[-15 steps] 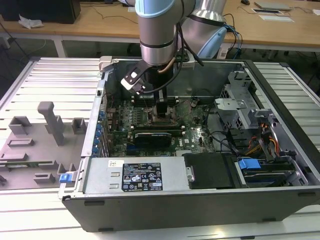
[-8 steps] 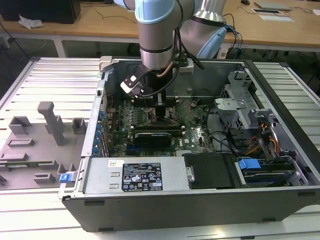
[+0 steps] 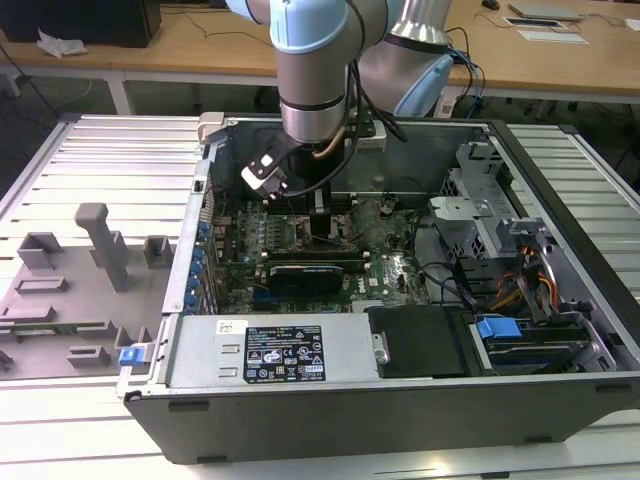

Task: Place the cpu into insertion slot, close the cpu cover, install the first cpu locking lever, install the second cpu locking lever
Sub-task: 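Place the cpu into insertion slot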

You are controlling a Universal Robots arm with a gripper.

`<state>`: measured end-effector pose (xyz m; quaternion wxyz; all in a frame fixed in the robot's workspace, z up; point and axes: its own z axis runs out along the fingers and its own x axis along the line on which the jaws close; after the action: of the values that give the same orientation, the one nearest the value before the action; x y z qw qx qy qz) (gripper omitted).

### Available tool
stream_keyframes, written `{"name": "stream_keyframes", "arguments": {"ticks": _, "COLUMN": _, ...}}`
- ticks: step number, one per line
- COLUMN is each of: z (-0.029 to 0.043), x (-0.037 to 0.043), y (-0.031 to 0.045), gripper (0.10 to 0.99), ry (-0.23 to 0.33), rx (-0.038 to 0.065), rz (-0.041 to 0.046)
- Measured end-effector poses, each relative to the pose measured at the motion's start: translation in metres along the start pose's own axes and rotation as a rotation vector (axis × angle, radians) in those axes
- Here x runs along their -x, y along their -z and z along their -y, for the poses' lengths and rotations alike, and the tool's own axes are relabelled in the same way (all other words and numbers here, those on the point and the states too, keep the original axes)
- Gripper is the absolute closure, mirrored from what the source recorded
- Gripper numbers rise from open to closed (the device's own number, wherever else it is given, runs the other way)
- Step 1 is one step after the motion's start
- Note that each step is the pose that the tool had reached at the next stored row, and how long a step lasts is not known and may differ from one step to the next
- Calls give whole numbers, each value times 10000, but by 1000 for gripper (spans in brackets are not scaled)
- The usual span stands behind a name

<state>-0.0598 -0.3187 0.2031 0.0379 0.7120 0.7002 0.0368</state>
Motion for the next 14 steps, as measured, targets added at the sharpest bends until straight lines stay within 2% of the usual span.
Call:
{"name": "stream_keyframes", "arguments": {"ticks": 5, "z": 5, "x": -20, "y": -48, "gripper": 545, "ry": 3, "rx": -3, "rz": 4}}
{"name": "stream_keyframes", "arguments": {"ticks": 11, "z": 5, "x": -23, "y": -53, "gripper": 545, "ry": 0, "rx": 3, "rz": -8}}
{"name": "stream_keyframes", "arguments": {"ticks": 12, "z": 5, "x": -22, "y": -53, "gripper": 471, "ry": 1, "rx": 2, "rz": -3}}
{"name": "stream_keyframes", "arguments": {"ticks": 14, "z": 6, "x": -21, "y": -52, "gripper": 471, "ry": 1, "rx": 0, "rz": 0}}
